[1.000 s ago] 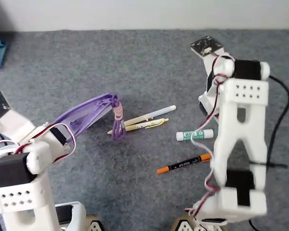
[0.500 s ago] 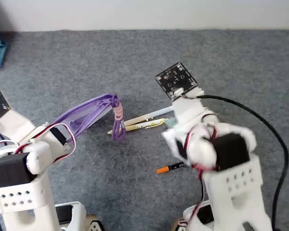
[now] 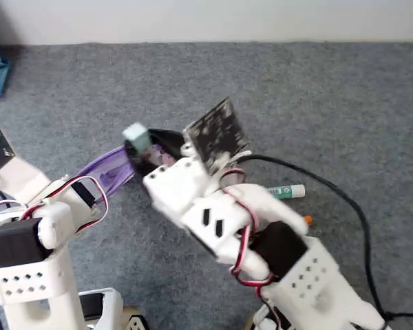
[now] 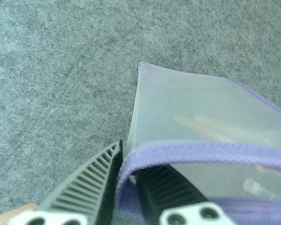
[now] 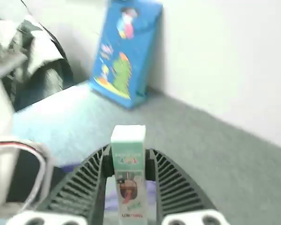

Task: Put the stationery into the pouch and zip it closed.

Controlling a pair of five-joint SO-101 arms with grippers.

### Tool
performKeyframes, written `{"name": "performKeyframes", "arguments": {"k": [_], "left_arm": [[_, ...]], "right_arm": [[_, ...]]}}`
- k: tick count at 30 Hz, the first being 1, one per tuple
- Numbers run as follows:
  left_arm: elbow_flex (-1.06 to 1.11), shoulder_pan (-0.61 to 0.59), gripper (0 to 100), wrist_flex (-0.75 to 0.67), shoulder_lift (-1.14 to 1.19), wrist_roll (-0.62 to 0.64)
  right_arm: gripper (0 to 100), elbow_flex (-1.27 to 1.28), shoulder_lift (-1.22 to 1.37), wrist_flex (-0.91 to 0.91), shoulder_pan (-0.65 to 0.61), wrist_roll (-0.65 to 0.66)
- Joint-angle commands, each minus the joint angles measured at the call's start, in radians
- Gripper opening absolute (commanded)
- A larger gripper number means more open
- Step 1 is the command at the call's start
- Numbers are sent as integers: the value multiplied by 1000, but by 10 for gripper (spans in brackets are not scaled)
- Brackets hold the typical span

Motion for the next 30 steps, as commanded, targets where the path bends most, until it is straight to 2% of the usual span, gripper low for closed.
{"name": "performKeyframes", "arguments": {"k": [1,10,23,28,30], "left_arm": [[-44,-9,11,18,-15,12],[-44,-9,11,18,-15,12],[-44,-11,11,18,-14,12],[-44,-11,11,18,-12,12],[-44,-11,11,18,-12,12]], "right_arm": [[8,35,-1,-147,-58,69],[8,34,93,-295,-79,69],[17,184,99,-277,-88,68],[162,190,94,-263,-85,72],[183,173,91,-251,-71,72]]}}
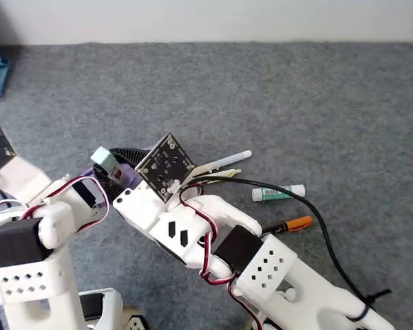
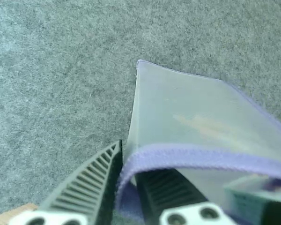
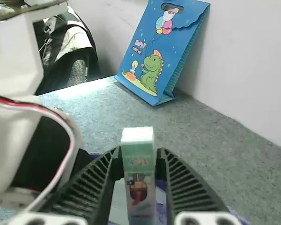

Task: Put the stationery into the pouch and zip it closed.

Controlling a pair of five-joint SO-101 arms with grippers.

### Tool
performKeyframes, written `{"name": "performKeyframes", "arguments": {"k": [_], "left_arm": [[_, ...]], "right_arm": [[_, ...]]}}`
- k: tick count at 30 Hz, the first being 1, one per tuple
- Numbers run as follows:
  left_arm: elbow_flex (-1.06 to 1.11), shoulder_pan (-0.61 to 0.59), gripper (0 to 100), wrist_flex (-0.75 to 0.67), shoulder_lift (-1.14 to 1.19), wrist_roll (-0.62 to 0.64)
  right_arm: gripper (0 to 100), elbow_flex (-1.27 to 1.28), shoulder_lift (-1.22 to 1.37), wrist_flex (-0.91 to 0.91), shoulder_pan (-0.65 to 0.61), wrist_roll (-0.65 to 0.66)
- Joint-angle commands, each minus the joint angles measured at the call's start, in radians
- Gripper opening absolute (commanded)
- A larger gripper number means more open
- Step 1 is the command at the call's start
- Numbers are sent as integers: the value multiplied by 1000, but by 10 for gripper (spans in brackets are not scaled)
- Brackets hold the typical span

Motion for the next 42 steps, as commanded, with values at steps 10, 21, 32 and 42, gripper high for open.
{"name": "performKeyframes", "arguments": {"k": [10,21,32,42], "left_arm": [[-44,-8,11,18,-11,12],[-44,-8,11,18,-11,12],[-44,-6,11,18,-9,12],[-42,-5,11,18,-9,12]], "right_arm": [[98,-103,-127,180,61,12],[94,-103,-166,576,539,-132],[101,-123,237,852,828,221],[282,-278,536,857,820,595]]}}
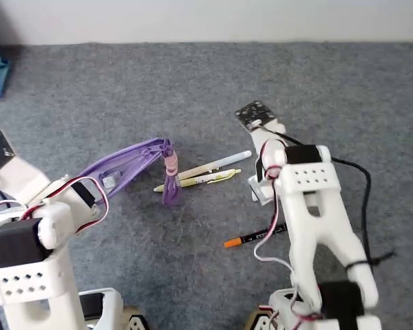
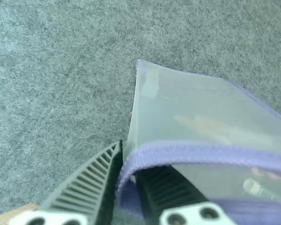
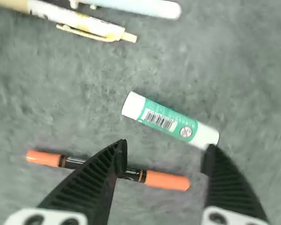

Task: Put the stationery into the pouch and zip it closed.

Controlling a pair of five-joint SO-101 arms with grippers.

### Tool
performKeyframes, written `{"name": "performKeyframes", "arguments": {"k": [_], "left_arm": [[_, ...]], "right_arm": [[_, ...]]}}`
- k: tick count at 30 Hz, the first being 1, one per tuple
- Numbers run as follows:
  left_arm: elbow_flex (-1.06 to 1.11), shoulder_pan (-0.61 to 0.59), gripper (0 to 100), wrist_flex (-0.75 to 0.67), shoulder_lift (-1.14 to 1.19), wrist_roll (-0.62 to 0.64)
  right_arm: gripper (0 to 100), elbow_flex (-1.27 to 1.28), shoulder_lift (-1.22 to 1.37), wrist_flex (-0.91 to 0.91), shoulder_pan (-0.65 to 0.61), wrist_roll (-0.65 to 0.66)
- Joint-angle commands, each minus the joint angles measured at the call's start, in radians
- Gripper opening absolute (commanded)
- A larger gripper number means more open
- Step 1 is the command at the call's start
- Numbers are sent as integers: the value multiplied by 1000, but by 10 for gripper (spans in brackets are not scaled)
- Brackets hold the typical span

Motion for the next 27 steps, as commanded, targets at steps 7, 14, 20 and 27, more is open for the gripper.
{"name": "performKeyframes", "arguments": {"k": [7,14,20,27], "left_arm": [[-42,-5,11,18,-9,12],[-42,-5,11,18,-9,12],[-42,-9,11,18,-9,12],[-42,-11,11,18,-15,12]], "right_arm": [[275,-75,147,4,-5,275],[275,-75,275,-101,-22,299],[121,-129,390,-154,-10,295],[9,-215,294,-44,12,293]]}}
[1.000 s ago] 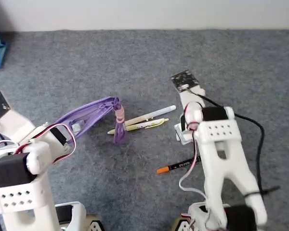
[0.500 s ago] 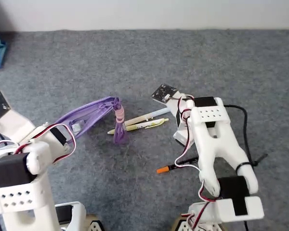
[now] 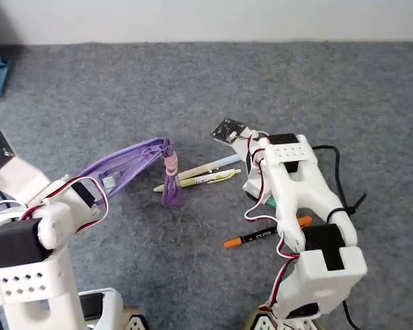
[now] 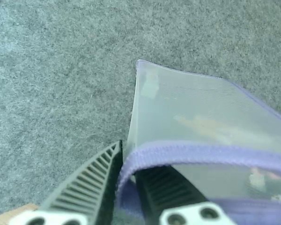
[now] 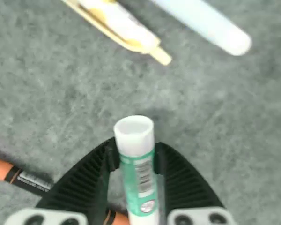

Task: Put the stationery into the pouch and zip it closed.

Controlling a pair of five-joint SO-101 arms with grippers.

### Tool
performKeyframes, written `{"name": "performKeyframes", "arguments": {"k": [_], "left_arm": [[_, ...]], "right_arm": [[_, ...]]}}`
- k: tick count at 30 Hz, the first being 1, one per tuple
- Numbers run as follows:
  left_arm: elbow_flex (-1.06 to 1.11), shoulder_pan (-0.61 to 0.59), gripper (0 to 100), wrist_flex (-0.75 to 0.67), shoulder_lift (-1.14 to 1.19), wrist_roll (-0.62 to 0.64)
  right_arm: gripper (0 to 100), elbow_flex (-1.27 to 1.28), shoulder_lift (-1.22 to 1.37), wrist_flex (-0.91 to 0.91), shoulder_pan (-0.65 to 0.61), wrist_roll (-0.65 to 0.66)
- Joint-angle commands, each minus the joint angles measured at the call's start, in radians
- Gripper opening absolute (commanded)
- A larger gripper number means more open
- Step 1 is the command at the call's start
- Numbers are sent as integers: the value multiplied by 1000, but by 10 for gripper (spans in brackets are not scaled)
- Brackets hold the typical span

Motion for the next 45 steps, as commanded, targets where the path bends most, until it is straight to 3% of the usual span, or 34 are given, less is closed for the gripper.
{"name": "performKeyframes", "arguments": {"k": [1,15,22,27,35,45], "left_arm": [[-42,-11,11,18,-15,12],[-42,-5,11,18,-15,12],[-42,-5,11,18,-15,12],[-42,-6,11,18,-15,12],[-42,-9,11,18,-15,12],[-42,-11,11,18,-15,12]], "right_arm": [[7,-60,-119,88,8,-2],[8,-60,-677,404,-30,-341],[8,-61,-998,403,-246,-643],[8,-3,-1170,180,-452,-789],[8,74,-1190,-308,-644,-819],[8,72,-995,-568,-846,-813]]}}
